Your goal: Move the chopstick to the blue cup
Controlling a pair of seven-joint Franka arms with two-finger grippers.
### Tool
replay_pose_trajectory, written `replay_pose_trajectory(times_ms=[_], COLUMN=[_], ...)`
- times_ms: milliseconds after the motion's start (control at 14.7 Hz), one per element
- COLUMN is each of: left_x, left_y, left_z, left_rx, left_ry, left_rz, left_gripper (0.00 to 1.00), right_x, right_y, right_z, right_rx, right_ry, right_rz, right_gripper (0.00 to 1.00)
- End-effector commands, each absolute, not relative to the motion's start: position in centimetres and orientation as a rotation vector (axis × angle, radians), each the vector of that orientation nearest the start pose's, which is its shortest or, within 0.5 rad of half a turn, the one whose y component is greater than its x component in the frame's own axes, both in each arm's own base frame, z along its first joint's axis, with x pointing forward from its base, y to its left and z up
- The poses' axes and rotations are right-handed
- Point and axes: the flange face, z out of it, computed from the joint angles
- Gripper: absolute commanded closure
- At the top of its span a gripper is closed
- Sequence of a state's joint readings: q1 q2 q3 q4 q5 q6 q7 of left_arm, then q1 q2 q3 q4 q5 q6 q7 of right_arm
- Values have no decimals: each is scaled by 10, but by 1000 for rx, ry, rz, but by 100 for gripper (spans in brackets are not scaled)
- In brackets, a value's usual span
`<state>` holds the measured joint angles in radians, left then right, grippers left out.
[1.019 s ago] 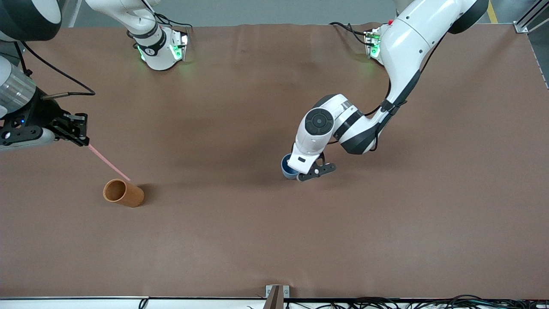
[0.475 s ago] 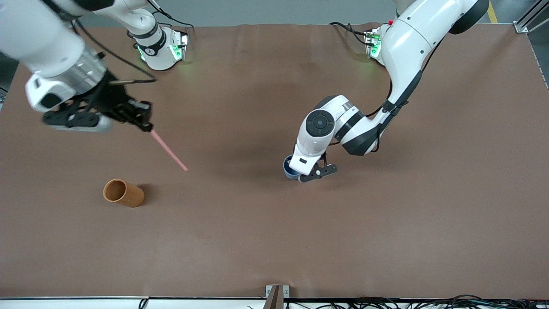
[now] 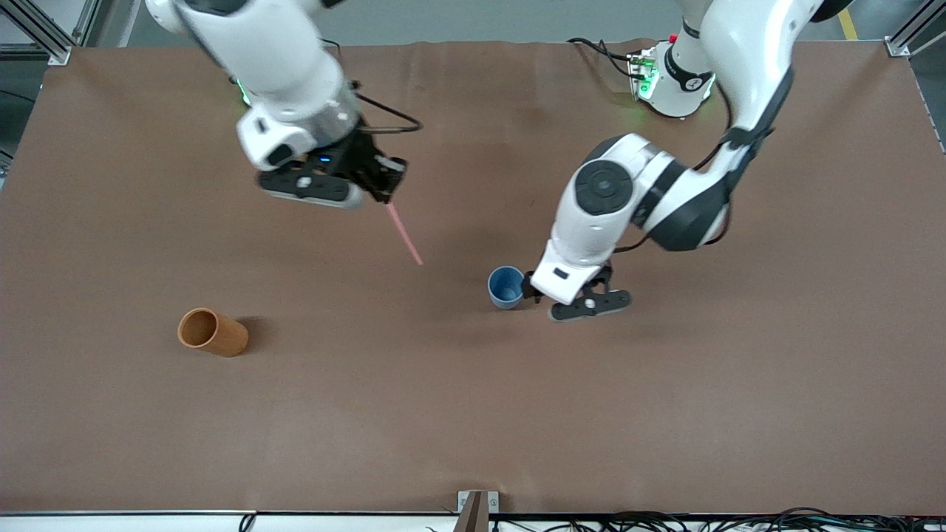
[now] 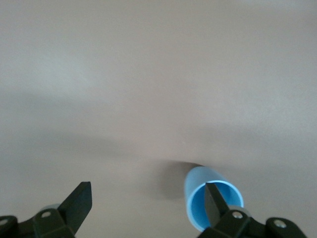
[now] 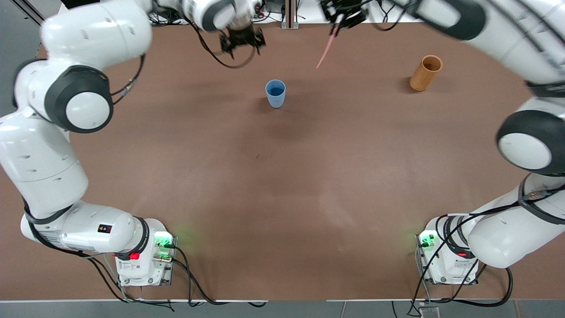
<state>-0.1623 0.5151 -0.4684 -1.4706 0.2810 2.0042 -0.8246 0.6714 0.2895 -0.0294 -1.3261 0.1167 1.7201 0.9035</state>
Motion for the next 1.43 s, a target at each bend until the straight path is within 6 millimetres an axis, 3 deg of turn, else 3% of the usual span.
replay_pose_trajectory(times_ms=[0, 136, 340, 611, 883, 1154, 1358], left_x=[621, 624, 619, 588, 551, 548, 547], left_y=[-292, -249, -191, -145, -118, -106, -109], left_z=[474, 505, 545, 607, 658, 665, 662], left_rx=[-3189, -3182, -3149, -3117, -3102, -3175, -3167], left_ry=[-101, 6, 223, 308, 349, 305, 296], left_rz=[-143, -135, -115, -105, -100, -96, -80], left_gripper=[0, 0, 0, 0, 0, 0, 0], right_x=[514, 507, 500, 489, 481, 483, 483], right_y=[464, 500, 528, 552, 562, 568, 570], right_z=[558, 535, 512, 483, 460, 437, 430], right_rx=[-2989, -2977, -2963, -3003, -3042, -3092, -3084], right_ry=[443, 399, 352, 321, 295, 238, 201], right_rz=[-68, -107, -144, -206, -202, -272, -311], right_gripper=[99, 99, 99, 99, 98, 90, 85])
